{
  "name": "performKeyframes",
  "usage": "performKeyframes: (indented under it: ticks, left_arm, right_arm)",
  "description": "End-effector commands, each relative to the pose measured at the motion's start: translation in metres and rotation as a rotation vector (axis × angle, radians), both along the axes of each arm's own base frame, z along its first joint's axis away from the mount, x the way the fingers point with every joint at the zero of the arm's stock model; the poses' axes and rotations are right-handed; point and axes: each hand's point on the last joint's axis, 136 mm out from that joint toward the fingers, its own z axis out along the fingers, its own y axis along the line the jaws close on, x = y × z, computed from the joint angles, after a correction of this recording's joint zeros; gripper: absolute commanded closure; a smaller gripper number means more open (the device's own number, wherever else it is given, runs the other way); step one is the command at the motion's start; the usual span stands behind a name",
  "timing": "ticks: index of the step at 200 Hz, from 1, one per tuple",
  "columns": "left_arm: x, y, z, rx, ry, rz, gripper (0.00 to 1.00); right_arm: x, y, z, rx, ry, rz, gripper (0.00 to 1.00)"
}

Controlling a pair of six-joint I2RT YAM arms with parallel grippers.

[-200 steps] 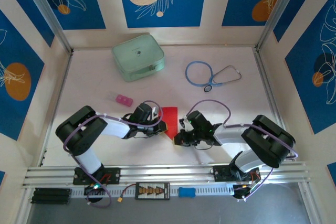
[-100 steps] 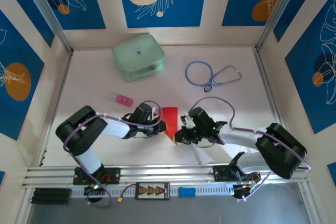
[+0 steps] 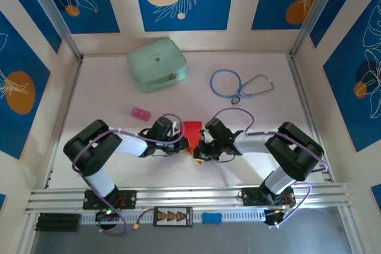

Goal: Fold a paper plane with a square sheet of paper (pick it up from the middle)
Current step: Third fold the triangle at the center of the table.

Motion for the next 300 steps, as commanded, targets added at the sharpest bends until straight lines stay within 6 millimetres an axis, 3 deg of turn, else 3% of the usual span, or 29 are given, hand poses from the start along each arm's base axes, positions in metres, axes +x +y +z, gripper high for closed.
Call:
performKeyframes:
  ticks: [1,47,62,84,116,141,184,300]
  left_arm:
    - [-0.005,0.003,-0.013,0.068,0.004,-0.041,1.0]
    - [0.008,-0.012,0.037,0.022,-0.132,-0.108,0.98]
    - [0.005,-0.008,0.042,0.033,-0.141,-0.104,0.98]
    - [-0.008,-0.002,0.035,0.061,-0.112,-0.116,1.0]
    - [-0.023,-0.009,0.021,0.052,-0.081,-0.141,1.0]
    - [-0.022,-0.012,0.006,0.057,-0.051,-0.128,1.0]
    - [-0.015,0.013,-0.026,0.192,-0.012,-0.05,1.0]
    - [0.015,0.039,-0.024,0.217,0.015,0.03,1.0]
  right_arm:
    - [-0.024,-0.026,-0.029,-0.076,0.094,-0.048,1.0]
    - [-0.028,-0.03,-0.034,-0.065,0.103,-0.063,1.0]
    - [-0.027,-0.029,-0.034,-0.057,0.106,-0.064,1.0]
    - [-0.027,-0.028,-0.036,-0.062,0.11,-0.068,1.0]
    - [-0.026,-0.028,-0.037,-0.066,0.112,-0.073,1.0]
    - [-0.028,-0.03,-0.039,-0.073,0.118,-0.074,1.0]
    - [-0.031,-0.034,-0.042,-0.094,0.119,-0.063,1.0]
    - [-0.039,-0.041,-0.05,-0.123,0.143,-0.055,1.0]
